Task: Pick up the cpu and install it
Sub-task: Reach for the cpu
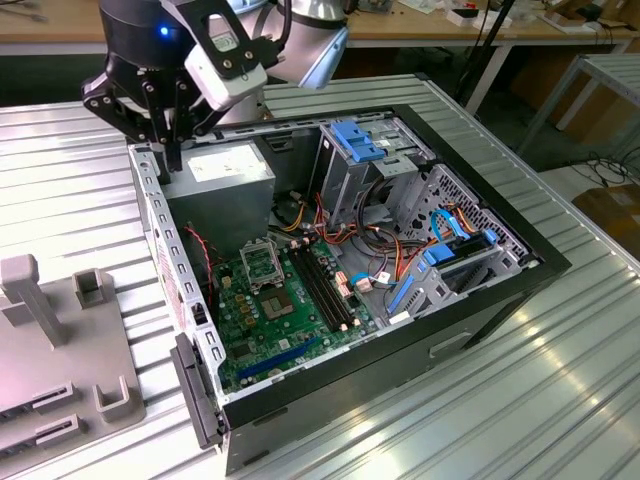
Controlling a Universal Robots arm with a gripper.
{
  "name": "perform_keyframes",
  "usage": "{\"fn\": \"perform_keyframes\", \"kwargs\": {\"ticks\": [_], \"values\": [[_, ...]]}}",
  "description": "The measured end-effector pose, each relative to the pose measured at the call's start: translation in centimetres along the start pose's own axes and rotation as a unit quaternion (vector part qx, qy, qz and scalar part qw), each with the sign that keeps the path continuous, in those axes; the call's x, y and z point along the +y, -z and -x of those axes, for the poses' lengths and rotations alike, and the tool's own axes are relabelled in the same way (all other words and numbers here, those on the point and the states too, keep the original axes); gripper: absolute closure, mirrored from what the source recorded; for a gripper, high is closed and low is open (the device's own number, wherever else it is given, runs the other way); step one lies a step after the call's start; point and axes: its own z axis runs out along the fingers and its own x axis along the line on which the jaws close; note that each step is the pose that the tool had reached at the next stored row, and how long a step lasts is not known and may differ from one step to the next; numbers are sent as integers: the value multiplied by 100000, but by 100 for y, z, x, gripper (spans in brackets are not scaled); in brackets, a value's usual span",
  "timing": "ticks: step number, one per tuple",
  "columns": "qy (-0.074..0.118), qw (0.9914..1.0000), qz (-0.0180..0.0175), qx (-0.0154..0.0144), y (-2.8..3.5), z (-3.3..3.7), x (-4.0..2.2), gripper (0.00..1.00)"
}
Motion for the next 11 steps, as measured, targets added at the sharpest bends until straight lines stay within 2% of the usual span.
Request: {"fn": "perform_keyframes", "kwargs": {"ticks": [11], "values": [[-3, 100000, -4, 4, -4, -53, -4, 89]]}}
